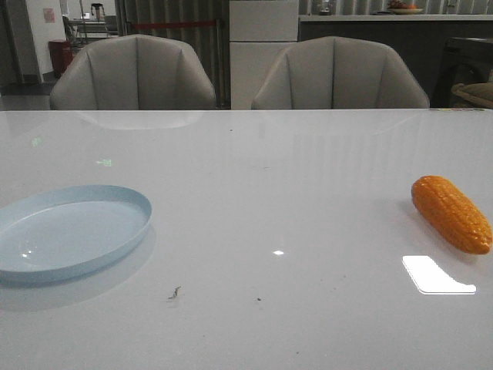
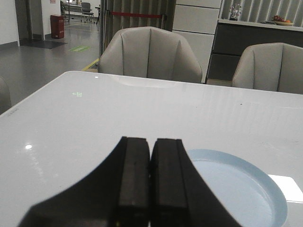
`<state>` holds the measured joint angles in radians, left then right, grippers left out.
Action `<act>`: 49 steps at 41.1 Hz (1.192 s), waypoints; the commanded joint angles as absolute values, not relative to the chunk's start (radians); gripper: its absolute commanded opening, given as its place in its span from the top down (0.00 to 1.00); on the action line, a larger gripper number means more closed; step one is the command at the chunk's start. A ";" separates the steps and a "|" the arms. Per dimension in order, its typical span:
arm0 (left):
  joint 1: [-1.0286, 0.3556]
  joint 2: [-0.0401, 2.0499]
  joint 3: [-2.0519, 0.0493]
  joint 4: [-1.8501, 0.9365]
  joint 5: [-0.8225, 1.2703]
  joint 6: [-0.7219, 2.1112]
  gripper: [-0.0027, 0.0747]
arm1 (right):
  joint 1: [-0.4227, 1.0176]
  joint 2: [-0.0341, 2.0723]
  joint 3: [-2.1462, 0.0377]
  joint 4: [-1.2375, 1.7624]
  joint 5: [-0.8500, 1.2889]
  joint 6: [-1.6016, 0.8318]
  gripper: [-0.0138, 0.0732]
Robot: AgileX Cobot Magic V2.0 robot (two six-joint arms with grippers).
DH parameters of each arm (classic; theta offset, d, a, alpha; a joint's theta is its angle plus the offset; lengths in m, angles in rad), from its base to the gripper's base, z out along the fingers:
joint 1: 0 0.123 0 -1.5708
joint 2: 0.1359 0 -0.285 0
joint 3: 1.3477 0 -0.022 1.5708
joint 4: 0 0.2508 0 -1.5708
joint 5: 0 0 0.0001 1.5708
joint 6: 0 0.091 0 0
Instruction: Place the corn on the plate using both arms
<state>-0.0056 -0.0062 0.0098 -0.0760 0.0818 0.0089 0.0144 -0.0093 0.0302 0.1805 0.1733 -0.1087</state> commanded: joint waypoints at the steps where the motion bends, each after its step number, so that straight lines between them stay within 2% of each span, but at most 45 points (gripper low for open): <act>1: -0.005 -0.025 0.048 -0.085 0.000 0.000 0.84 | 0.015 -0.034 0.007 0.180 0.089 -0.115 0.78; 28: -0.005 -0.025 0.048 -0.112 -0.011 0.000 0.84 | 0.015 -0.034 0.007 0.180 0.089 -0.115 0.78; 32: -0.005 -0.025 0.048 -0.112 -0.071 0.000 0.84 | 0.015 -0.034 0.007 0.180 0.077 -0.115 0.78; 40: -0.005 -0.025 0.040 -0.112 -0.319 0.000 0.84 | 0.015 -0.034 0.006 0.180 -0.007 -0.115 0.78; 45: -0.005 -0.025 -0.016 -0.110 -0.317 0.000 0.84 | 0.015 -0.034 -0.011 0.207 -0.136 -0.110 0.78; 49: -0.005 -0.025 -0.085 -0.075 -0.307 0.000 0.84 | 0.015 -0.034 -0.086 0.228 -0.118 -0.102 0.78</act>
<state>-0.0056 -0.0062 -0.0108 -0.0988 -0.2223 0.0089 0.0144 -0.0093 0.0009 0.2117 -0.0102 -0.1064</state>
